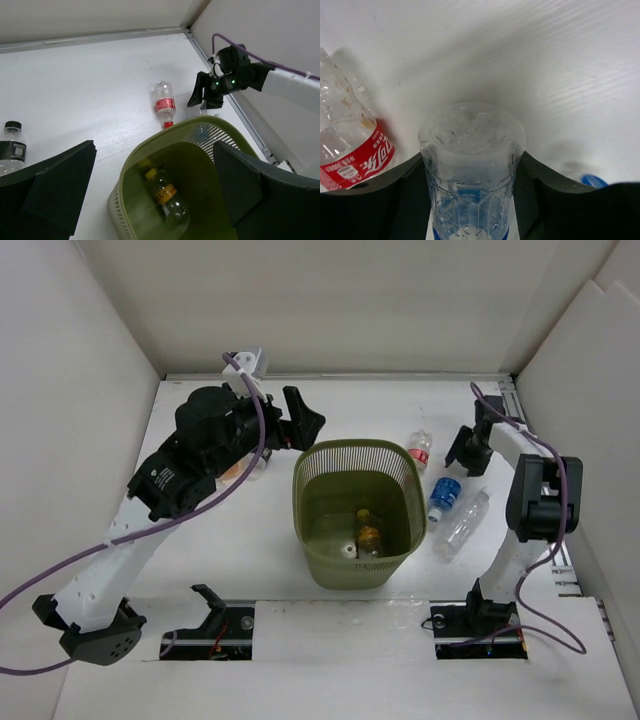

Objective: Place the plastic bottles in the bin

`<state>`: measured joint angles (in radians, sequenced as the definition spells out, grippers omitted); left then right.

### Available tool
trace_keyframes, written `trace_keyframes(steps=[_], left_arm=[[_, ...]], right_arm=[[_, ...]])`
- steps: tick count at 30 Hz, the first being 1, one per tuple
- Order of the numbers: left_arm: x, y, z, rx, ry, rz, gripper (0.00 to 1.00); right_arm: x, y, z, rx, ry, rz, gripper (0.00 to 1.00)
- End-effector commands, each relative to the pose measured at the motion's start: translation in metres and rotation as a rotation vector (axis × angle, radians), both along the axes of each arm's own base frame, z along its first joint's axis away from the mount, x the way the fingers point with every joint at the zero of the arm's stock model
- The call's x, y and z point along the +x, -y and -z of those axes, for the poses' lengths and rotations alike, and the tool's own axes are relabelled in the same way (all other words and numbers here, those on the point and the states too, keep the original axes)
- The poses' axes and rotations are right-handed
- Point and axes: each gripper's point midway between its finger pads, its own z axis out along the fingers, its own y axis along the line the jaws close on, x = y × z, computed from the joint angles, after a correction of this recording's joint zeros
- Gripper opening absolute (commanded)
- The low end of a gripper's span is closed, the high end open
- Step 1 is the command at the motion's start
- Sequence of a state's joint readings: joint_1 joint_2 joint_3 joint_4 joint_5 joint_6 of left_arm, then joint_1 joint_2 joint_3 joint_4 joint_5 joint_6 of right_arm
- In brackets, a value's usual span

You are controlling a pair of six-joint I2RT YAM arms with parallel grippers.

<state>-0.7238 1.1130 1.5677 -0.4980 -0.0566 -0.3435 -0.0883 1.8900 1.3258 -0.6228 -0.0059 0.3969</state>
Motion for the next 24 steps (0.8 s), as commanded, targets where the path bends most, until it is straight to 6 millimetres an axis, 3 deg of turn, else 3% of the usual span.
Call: trace_keyframes(steps=[1,2,4,5,7,9,10,11,12,14,15,17,19,22,24], left_arm=[[0.002,0.017,-0.011,-0.012,0.033,0.080,1.00],[0.002,0.022,-0.016,-0.022,0.040,0.099,1.00],[0.003,0.039,-0.020,-0.025,0.043,0.174,1.00],[0.000,0.044,-0.036,-0.051,0.073,0.201,1.00],[-0.002,0.060,-0.047,-0.069,0.096,0.285,1.00],[-0.007,0.069,-0.069,-0.104,0.138,0.347,1.00],[-0.006,0.081,-0.069,-0.107,0.134,0.394,1.00],[-0.007,0.086,-0.073,-0.112,0.138,0.422,1.00],[-0.011,0.089,-0.089,-0.132,0.169,0.452,1.00],[-0.008,0.106,-0.090,-0.129,0.174,0.526,1.00],[-0.011,0.109,-0.101,-0.143,0.198,0.551,1.00],[-0.006,0.121,-0.102,-0.141,0.220,0.592,1.00],[-0.014,0.133,-0.107,-0.135,0.258,0.643,1.00],[-0.018,0.141,-0.116,-0.156,0.322,0.682,1.00],[-0.016,0.141,-0.127,-0.176,0.366,0.669,1.00]], right_arm=[[0.001,0.030,-0.061,-0.075,0.115,0.096,0.09],[0.001,0.032,-0.086,-0.088,0.166,0.102,0.08],[-0.001,0.038,-0.115,-0.122,0.215,0.120,0.05],[-0.001,0.041,-0.139,-0.125,0.250,0.130,0.05],[-0.003,0.042,-0.180,-0.137,0.336,0.127,0.01],[-0.001,0.034,-0.233,-0.121,0.465,0.086,0.01],[-0.001,0.027,-0.250,-0.094,0.512,0.063,0.00],[0.000,0.011,-0.270,-0.028,0.577,0.006,0.00],[0.004,0.003,-0.300,-0.002,0.679,-0.031,0.00],[-0.008,-0.028,-0.353,0.062,0.849,-0.156,0.00],[-0.011,-0.043,-0.386,0.087,0.952,-0.205,0.00],[-0.024,-0.064,-0.423,0.134,1.043,-0.279,0.00],[-0.039,-0.092,-0.468,0.195,1.144,-0.377,0.00],[-0.060,-0.127,-0.515,0.293,1.240,-0.487,0.00],[-0.064,-0.142,-0.526,0.351,1.261,-0.544,0.00]])
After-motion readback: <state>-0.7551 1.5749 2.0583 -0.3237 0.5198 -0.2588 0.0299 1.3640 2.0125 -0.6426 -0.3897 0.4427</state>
